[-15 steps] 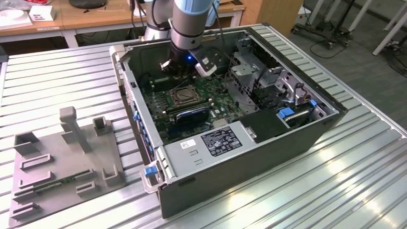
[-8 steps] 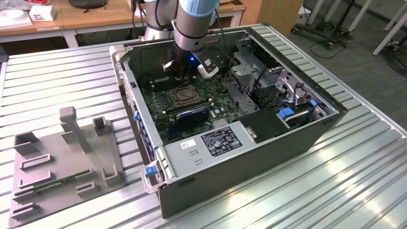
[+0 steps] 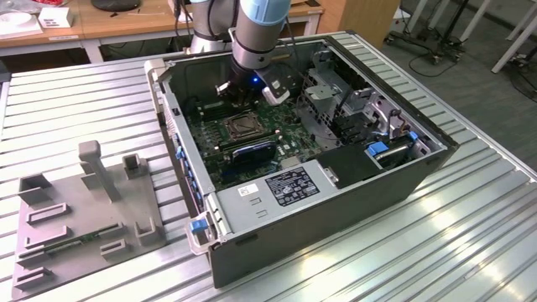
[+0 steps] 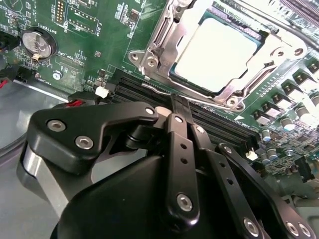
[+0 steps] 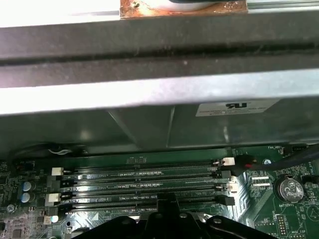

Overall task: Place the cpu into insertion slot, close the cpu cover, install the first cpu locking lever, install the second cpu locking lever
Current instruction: 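Install the first cpu locking lever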

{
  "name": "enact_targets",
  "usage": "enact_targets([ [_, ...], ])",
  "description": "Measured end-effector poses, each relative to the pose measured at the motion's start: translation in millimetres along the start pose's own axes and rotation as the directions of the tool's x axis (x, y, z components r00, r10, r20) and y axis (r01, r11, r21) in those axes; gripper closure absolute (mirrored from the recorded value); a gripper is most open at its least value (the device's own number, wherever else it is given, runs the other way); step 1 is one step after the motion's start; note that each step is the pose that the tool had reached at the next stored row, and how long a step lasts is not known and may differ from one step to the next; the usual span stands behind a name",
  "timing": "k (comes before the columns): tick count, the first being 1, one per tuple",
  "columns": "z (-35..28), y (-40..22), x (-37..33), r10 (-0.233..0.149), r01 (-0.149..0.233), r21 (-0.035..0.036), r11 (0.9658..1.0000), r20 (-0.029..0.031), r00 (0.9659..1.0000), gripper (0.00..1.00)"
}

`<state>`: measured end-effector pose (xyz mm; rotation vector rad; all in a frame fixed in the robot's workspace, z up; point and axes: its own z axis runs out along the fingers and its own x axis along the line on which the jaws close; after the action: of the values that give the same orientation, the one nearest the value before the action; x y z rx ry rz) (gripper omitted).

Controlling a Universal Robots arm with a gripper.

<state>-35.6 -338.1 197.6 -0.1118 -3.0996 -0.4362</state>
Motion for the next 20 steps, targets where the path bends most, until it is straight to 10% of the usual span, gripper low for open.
enact_targets([
  [20,4.5,-2.0,-2.1,0.003,-0.002,0.009,1.0,-0.0029,1.0,0.89],
])
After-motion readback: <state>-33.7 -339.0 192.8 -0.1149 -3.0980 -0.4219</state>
